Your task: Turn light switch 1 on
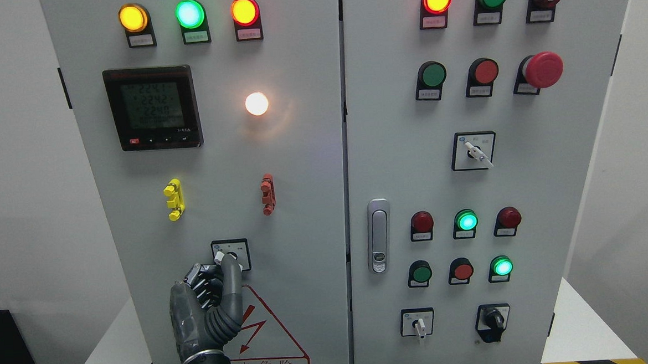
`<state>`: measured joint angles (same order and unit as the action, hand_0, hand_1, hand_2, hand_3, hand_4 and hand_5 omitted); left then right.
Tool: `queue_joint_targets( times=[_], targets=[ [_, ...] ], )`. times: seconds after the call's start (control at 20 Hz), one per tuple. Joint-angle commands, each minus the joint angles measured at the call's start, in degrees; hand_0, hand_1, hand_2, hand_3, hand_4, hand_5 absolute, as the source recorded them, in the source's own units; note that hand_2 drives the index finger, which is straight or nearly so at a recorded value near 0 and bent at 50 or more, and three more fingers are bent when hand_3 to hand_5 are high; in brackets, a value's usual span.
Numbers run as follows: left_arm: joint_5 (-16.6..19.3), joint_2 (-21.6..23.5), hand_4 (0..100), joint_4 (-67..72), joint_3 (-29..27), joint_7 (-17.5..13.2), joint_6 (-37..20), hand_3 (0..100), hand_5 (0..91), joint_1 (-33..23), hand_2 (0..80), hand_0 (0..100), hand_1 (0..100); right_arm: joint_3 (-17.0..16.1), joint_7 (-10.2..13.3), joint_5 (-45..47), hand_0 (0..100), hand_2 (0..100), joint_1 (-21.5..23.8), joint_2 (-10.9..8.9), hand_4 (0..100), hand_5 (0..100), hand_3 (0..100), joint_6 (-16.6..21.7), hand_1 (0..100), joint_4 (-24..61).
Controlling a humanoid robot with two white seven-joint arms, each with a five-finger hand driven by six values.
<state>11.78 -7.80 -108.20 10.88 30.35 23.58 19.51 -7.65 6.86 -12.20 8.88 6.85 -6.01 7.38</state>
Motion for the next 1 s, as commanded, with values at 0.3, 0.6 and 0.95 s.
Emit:
queue_joint_targets(
  times=[0.3,0.6,0.95],
  targets=[
    [0.0,-0.1,94,0.0,0.0,-0.3,0.0,97,87.3,0.0,62.8,51,42,0.0,0.1,0.0,5,0,0.0,0.0,0,0,0,0.0,0,0.0],
    [0.0,-0.1,94,0.0,0.0,-0.3,0.0,97,87.2,0.1,62.9,41,40,0.0,0.0,0.0,5,0,0.0,0.0,0,0,0,0.0,0,0.0],
    [0.0,-0.1,94,0.0,0.0,-0.3,-0.1,98,87.2,-0.1,63.0,33,36,0.0,0.0,0.0,5,0,0.0,0.0,0,0,0,0.0,0,0.0]
  ],
)
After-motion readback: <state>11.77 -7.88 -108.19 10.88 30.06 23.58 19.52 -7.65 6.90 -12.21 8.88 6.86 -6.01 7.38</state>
